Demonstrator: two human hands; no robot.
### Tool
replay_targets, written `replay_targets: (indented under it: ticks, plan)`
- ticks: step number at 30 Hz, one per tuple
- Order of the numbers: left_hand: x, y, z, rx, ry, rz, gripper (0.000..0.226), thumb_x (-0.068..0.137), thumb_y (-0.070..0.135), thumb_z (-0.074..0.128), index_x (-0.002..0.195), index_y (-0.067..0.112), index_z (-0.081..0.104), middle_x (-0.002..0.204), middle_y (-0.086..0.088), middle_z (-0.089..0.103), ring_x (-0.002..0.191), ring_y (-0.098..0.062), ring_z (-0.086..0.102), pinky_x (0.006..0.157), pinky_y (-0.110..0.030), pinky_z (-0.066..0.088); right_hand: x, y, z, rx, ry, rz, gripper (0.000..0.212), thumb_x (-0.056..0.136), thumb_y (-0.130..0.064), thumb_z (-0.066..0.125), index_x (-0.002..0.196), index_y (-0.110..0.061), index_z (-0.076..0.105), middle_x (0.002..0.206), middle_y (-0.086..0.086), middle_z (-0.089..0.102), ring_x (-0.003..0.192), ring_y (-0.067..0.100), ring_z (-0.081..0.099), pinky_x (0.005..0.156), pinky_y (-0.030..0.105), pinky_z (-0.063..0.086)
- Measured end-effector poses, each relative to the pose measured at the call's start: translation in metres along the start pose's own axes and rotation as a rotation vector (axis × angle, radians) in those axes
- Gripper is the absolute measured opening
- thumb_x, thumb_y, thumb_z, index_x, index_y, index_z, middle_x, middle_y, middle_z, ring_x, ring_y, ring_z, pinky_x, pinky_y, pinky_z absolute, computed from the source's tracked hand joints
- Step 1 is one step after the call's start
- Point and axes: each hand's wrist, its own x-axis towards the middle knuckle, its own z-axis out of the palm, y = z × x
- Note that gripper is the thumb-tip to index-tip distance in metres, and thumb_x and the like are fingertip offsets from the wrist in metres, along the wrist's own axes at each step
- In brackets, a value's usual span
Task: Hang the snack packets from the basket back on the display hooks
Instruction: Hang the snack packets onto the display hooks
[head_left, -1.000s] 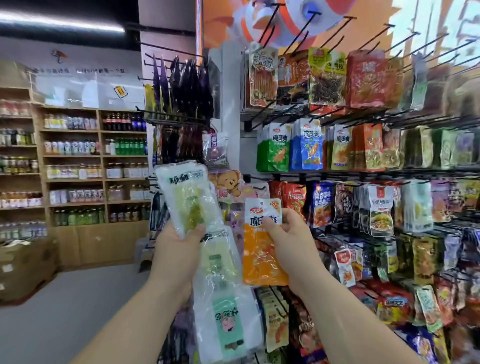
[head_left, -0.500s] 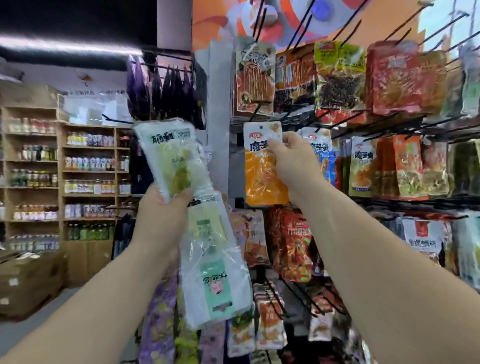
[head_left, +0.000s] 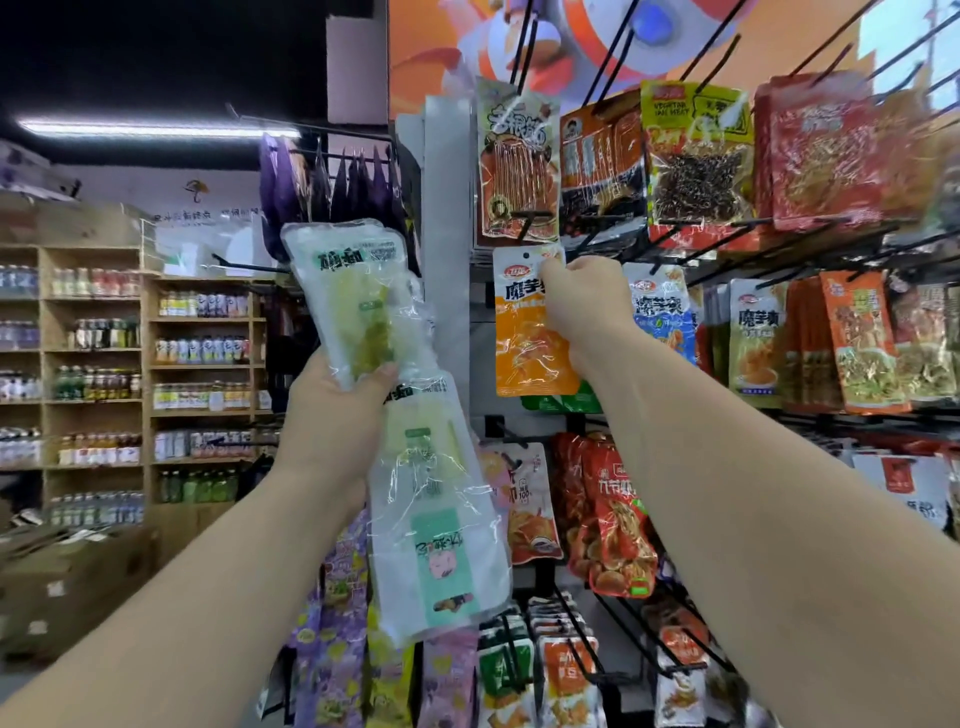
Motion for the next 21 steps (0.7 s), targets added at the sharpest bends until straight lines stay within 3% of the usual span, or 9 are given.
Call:
replay_targets:
  ticks: [4,10,21]
  plan:
    - [0.002,-0.001,0.004,-0.008,-0.016,-0.002,0.020,0.102,0.005,0.063,0.103,0.025,0.067,0.092,-0.005,0.077,0.073,-0.025,0.075,0.058,-0.045,0.063,0.004,0.005,0.000,-0.059,0.014,-0.011,0.055,0.102,-0.040,0.060,0.060,-0.017,0.034,0.056,-0.001,0.033,0.053,0.021,0.033,0.053,0.032,0.026]
    - [0.004,-0.003,0.007,-0.012,-0.039,0.009,0.023,0.102,0.006,0.063,0.100,0.028,0.067,0.091,-0.002,0.078,0.077,-0.025,0.075,0.060,-0.045,0.064,0.007,0.002,0.003,-0.086,0.078,-0.033,0.056,0.103,-0.046,0.058,0.059,-0.017,0.036,0.057,-0.001,0.034,0.051,0.018,0.031,0.048,0.032,0.024]
    - [0.008,-0.017,0.000,-0.011,-0.028,-0.003,0.022,0.102,0.005,0.062,0.103,0.026,0.067,0.095,-0.002,0.079,0.081,-0.026,0.076,0.058,-0.041,0.063,0.021,0.008,0.007,-0.010,0.079,-0.043,0.058,0.095,-0.038,0.069,0.054,-0.020,0.031,0.051,-0.002,0.028,0.052,0.021,0.028,0.056,0.035,0.027]
